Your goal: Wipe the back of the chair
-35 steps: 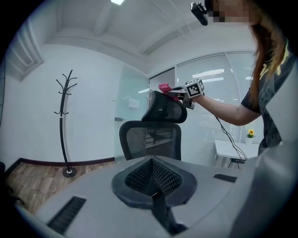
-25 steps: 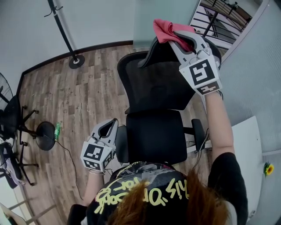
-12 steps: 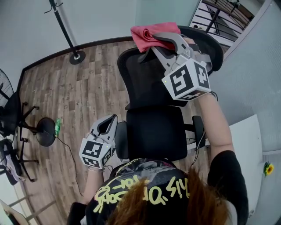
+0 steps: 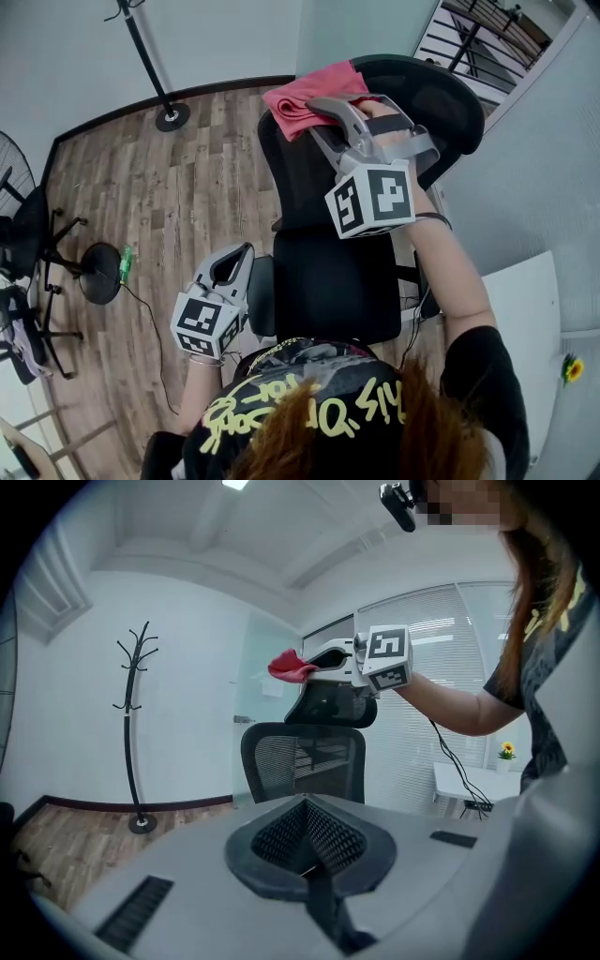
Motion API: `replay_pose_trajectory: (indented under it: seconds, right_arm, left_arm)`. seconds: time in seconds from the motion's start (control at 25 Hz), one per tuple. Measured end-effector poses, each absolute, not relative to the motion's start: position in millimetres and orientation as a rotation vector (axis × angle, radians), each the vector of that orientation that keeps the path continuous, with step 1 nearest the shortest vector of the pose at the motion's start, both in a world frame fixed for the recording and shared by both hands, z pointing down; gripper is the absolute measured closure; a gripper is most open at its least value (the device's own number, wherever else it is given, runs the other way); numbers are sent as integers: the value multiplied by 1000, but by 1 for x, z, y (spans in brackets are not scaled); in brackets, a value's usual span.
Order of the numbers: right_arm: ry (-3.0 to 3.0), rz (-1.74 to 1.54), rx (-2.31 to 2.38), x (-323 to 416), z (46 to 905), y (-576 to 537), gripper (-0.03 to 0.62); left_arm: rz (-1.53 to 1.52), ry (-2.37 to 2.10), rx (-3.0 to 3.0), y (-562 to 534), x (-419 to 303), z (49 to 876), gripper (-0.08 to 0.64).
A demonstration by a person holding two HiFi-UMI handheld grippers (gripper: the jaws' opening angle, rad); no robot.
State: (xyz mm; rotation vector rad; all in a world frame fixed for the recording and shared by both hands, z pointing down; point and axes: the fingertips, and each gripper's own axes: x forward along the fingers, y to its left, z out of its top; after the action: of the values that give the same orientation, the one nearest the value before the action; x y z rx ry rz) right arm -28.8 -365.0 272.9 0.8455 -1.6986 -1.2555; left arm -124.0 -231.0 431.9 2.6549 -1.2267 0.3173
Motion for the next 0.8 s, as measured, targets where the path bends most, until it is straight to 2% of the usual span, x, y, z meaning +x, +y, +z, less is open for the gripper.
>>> replay_pose_trajectory:
  seconds: [0.8]
  right_arm:
    - [-1774,-1197,830,-61,338,-369,531]
  left_arm:
    - [300,-1285,2620,-231,-138,427,568]
